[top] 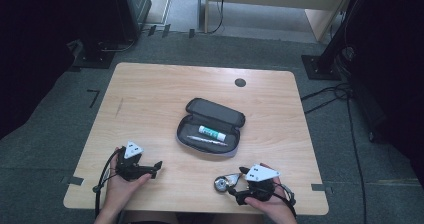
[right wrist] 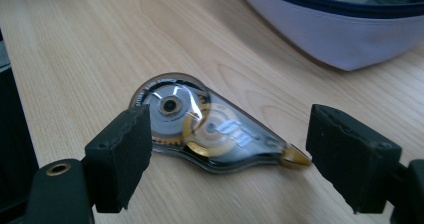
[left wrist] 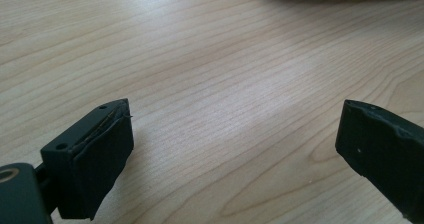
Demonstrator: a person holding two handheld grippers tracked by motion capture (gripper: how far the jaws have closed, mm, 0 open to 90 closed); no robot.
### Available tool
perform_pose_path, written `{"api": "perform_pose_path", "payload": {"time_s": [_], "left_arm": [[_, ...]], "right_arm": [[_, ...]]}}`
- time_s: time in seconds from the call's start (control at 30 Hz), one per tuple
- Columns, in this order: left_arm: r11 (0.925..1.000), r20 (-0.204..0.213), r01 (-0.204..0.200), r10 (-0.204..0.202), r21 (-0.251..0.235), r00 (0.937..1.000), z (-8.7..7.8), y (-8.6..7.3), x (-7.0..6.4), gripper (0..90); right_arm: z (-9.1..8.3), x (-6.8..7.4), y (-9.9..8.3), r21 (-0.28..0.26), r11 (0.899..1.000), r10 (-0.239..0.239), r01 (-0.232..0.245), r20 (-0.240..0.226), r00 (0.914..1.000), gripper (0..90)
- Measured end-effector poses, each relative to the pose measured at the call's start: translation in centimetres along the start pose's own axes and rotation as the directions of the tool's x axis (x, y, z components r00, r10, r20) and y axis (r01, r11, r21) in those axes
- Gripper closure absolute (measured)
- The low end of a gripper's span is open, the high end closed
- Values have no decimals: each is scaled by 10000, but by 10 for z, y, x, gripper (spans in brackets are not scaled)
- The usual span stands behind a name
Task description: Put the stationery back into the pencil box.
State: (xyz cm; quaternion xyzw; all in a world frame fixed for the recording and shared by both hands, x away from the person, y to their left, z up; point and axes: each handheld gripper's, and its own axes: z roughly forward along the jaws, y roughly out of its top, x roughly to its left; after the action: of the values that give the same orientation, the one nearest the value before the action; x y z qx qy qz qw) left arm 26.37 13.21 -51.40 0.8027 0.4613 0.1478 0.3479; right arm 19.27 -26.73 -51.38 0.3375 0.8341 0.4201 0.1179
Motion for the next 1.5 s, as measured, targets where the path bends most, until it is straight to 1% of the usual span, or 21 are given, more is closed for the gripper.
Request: {"api": "perform_pose_path", "payload": {"time_s": [0.03, 0.13, 0.17, 0.3, 0.33, 0.37, 0.4, 0.47, 0.53, 0.63, 0.73, 0.83, 0.87, 0.9, 0.97, 1.0, 1.13, 1.23, 1.33, 1.4, 1.5], "left_arm": [[10000, -19, -18, 18, 8, 10000, 1, 0, -1, 24], [9995, -109, -202, 204, 226, 9997, 2, -1, -2, 24], [9994, -157, -232, 236, 239, 9996, 3, -1, -3, 24], [9988, -326, -423, 432, 256, 9985, 4, -1, -5, 25], [9985, -395, -482, 493, 274, 9980, 4, -1, -6, 25], [9974, -473, -639, 654, 332, 9967, 5, -1, -7, 25], [9975, -566, -635, 651, 297, 9963, 6, -2, -9, 25], [9973, -585, -684, 700, 278, 9958, 6, -2, -9, 24], [9974, -596, -674, 688, 255, 9958, 6, -2, -10, 25], [9973, -600, -692, 705, 227, 9957, 6, -2, -10, 25], [9973, -598, -700, 712, 220, 9957, 6, -2, -10, 25], [9974, -590, -692, 703, 205, 9958, 6, -2, -10, 26], [9974, -586, -696, 707, 205, 9958, 6, -2, -10, 26], [9974, -585, -695, 705, 203, 9958, 6, -2, -10, 26], [9973, -581, -703, 714, 200, 9958, 6, -2, -10, 26], [9973, -581, -701, 712, 199, 9958, 6, -2, -10, 26], [9974, -575, -699, 709, 186, 9958, 7, -2, -10, 26], [9974, -570, -706, 715, 174, 9958, 7, -2, -10, 26], [9974, -554, -710, 718, 155, 9959, 7, -2, -10, 26], [9973, -550, -716, 723, 138, 9959, 7, -3, -11, 26], [9972, -549, -729, 735, 137, 9958, 7, -2, -10, 26]], "right_arm": [[2, 1, 1, 56, 9999, -128, 128, -4, 9999, 190], [8, 3, 2, 292, 9994, -204, 206, -70, 9998, 198], [10, 4, 2, 447, 9988, -214, 215, -17, 9998, 211], [14, 7, 1, 777, 9957, -503, 497, 62, 9987, 241], [14, 8, 0, 781, 9955, -560, 545, 169, 9983, 255], [14, 8, 0, 741, 9953, -635, 621, 169, 9978, 272], [14, 9, 0, 712, 9956, -618, 605, 153, 9980, 286], [14, 11, -1, 616, 9960, -669, 653, 239, 9975, 317], [15, 12, -2, 419, 9973, -614, 601, 307, 9976, 356], [14, 14, -3, 344, 9986, -411, 394, 496, 9979, 417], [14, 15, -3, 261, 9992, -324, 309, 604, 9977, 481], [15, 16, -2, 235, 9994, -265, 249, 723, 9970, 478], [16, 17, -2, 232, 9996, -197, 180, 776, 9968, 439], [17, 18, -1, 262, 9996, -87, 63, 926, 9957, 374], [19, 20, 2, 494, 9987, 64, -114, 1012, 9948, 310], [20, 21, 4, 605, 9981, 48, -111, 1034, 9946, 284], [27, 24, 9, 674, 9973, 205, -296, 1323, 9910, 256], [31, 24, 12, 606, 9967, 434, -537, 1596, 9862, 264], [34, 24, 16, 643, 9945, 695, -823, 1810, 9810, 307], [36, 25, 18, 665, 9943, 702, -837, 1840, 9804, 317], [36, 25, 18, 620, 9951, 649, -769, 1764, 9822, 337]]}}
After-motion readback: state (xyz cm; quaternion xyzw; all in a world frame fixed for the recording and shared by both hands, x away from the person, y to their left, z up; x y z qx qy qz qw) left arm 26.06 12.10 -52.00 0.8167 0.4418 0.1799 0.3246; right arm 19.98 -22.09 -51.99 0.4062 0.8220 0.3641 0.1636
